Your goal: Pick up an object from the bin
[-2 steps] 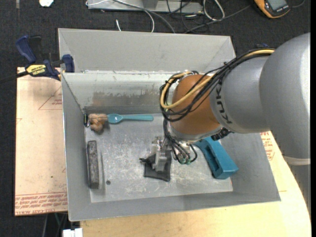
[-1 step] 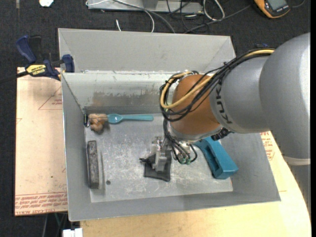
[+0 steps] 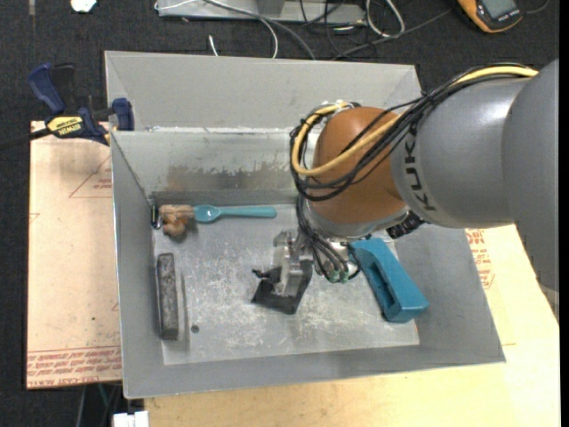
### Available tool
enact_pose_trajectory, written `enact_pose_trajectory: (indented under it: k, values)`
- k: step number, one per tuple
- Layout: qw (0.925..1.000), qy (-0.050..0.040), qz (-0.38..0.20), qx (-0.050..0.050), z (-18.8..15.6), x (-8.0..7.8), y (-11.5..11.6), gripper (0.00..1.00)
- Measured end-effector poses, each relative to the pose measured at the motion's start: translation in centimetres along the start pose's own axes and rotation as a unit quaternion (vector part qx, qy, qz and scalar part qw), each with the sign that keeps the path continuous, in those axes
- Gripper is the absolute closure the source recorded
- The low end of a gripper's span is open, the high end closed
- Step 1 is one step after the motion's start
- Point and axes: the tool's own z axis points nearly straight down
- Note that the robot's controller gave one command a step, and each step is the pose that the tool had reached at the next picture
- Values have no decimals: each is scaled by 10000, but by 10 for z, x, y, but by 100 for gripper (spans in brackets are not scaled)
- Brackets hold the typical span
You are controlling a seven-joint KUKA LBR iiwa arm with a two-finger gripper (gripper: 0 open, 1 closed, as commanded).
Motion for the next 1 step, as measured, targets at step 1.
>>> enact_pose_trajectory:
  k: [1]
  values:
    - [9973, 6, -731, 1, -83, 0, 4, 100]
